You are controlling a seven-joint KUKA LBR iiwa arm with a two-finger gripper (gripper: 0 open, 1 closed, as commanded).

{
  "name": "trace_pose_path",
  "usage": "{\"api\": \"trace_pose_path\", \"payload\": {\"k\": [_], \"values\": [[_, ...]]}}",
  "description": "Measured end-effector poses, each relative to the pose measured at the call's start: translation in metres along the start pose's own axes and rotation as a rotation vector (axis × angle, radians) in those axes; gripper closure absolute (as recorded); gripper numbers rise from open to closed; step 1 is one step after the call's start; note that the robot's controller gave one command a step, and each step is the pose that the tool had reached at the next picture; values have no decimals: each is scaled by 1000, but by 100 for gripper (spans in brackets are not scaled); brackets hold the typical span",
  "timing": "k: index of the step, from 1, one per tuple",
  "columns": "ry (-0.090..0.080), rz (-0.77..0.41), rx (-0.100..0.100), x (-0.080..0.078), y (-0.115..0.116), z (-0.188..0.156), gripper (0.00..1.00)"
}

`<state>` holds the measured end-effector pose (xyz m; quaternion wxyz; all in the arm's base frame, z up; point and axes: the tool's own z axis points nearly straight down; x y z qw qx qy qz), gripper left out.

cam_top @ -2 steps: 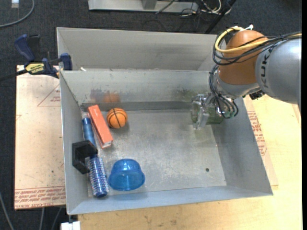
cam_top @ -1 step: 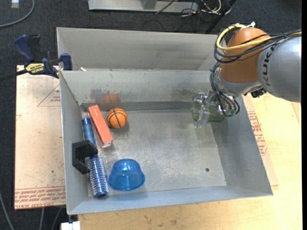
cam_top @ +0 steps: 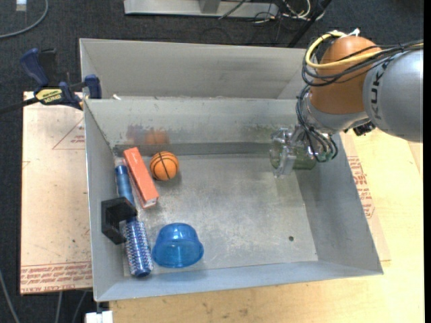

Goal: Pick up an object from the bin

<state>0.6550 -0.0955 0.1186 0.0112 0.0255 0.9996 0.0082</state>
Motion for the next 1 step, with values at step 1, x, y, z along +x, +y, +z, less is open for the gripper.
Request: {"api": "trace_pose_path", "payload": {"k": [1], "values": [[-2, 0, 0, 0, 0, -4, 100]]}}
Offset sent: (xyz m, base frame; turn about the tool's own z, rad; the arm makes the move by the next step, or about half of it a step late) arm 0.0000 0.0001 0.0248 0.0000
